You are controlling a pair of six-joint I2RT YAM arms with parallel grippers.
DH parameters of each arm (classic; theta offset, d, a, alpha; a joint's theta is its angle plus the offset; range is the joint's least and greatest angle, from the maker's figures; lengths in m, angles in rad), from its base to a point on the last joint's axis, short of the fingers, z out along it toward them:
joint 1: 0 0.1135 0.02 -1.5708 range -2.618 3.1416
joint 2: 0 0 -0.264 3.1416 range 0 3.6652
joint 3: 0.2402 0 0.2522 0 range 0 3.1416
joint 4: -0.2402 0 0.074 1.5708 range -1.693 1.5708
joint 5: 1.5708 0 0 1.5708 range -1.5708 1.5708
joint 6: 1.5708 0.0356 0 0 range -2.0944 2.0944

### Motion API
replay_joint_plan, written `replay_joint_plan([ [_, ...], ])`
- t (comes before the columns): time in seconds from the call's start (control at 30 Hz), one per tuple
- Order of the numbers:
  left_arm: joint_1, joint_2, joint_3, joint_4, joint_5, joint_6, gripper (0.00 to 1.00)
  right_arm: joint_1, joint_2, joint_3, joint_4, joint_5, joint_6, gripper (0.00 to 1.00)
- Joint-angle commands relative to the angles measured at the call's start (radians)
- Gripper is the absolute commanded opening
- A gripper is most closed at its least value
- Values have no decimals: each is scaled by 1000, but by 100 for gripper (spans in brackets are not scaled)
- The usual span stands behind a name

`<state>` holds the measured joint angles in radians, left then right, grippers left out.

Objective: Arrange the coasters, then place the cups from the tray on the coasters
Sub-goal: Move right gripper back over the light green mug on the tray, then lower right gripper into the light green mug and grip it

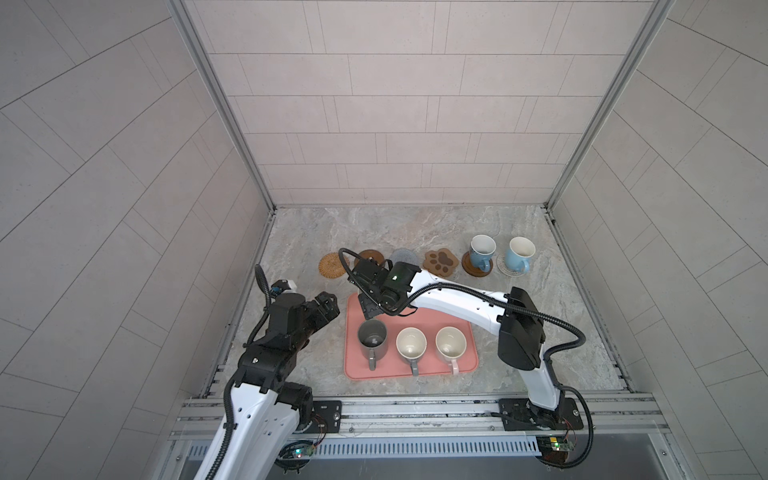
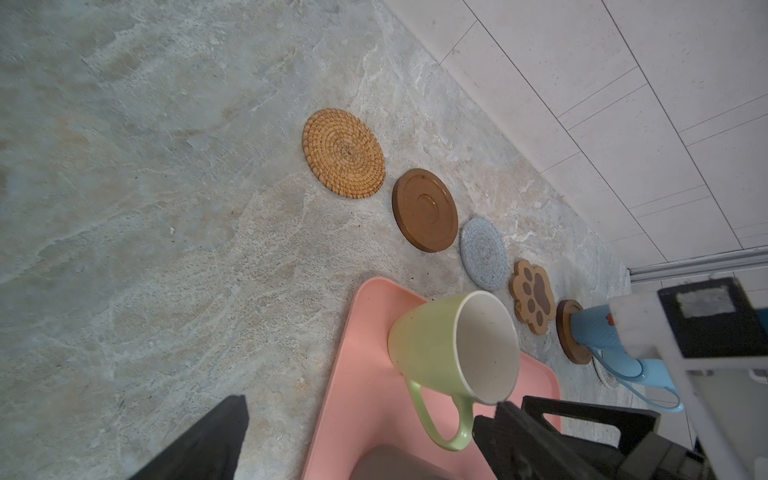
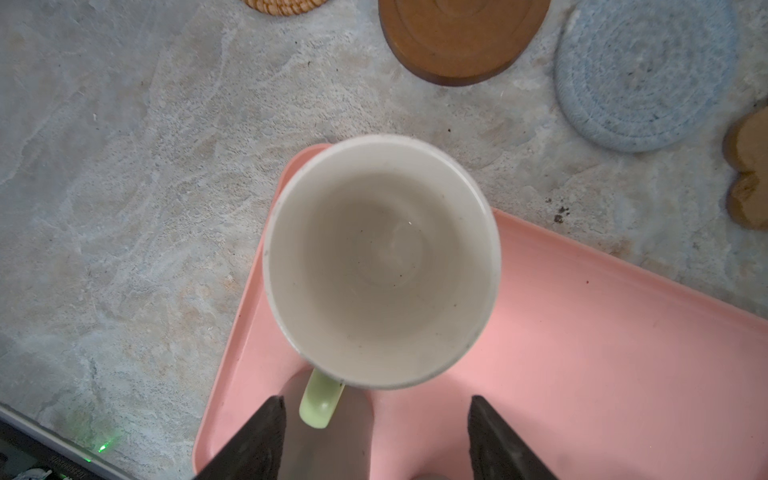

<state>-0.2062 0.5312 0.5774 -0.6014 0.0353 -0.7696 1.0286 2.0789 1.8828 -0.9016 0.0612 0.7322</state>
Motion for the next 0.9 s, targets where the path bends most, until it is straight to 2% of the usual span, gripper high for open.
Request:
replay_joint_plan([
  [0.0,-5,-13,-9,-23,-23,-1,100,5,13,12,-8,19,33,71],
  [0.87,-4,-16,-14,-28,-23,-1,100,5,46,-33,-26,80,47,70],
])
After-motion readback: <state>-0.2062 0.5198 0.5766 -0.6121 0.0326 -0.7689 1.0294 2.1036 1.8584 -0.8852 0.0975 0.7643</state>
